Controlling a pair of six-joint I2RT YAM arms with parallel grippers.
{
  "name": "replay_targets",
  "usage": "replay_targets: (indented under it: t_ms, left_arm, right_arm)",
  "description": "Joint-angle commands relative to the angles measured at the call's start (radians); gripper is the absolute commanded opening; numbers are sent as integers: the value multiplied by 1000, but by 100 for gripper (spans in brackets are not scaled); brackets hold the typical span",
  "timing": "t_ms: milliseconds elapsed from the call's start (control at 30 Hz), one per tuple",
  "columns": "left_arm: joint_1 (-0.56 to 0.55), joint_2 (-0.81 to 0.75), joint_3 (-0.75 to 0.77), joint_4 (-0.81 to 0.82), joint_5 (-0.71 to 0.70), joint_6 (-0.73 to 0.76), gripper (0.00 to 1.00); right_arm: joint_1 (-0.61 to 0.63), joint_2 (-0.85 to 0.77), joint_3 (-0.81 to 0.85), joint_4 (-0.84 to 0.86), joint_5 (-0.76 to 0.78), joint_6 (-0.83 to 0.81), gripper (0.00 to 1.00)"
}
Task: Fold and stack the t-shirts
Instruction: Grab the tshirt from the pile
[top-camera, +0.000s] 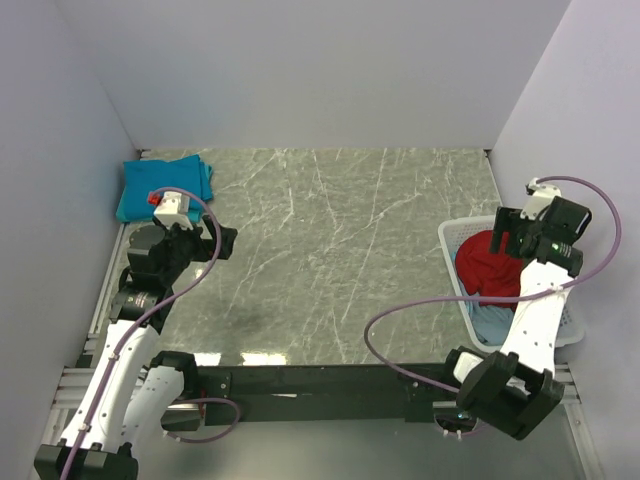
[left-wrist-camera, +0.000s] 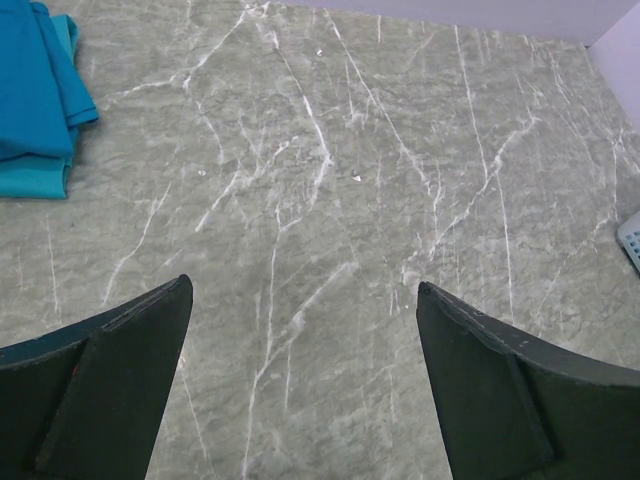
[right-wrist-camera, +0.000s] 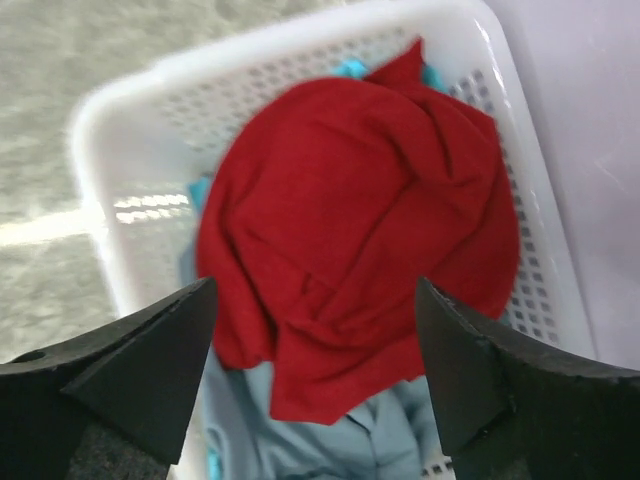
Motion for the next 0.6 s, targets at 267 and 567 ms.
replay_targets:
  t_ms: [267,567]
  left_arm:
    - [-23,5,11,6,3,4,99]
    - [-23,31,12,-1,-8,7,99]
  right_arm:
    - [-24,152,12,143,286,-4,79]
    - [-24,316,1,227,323,8,70]
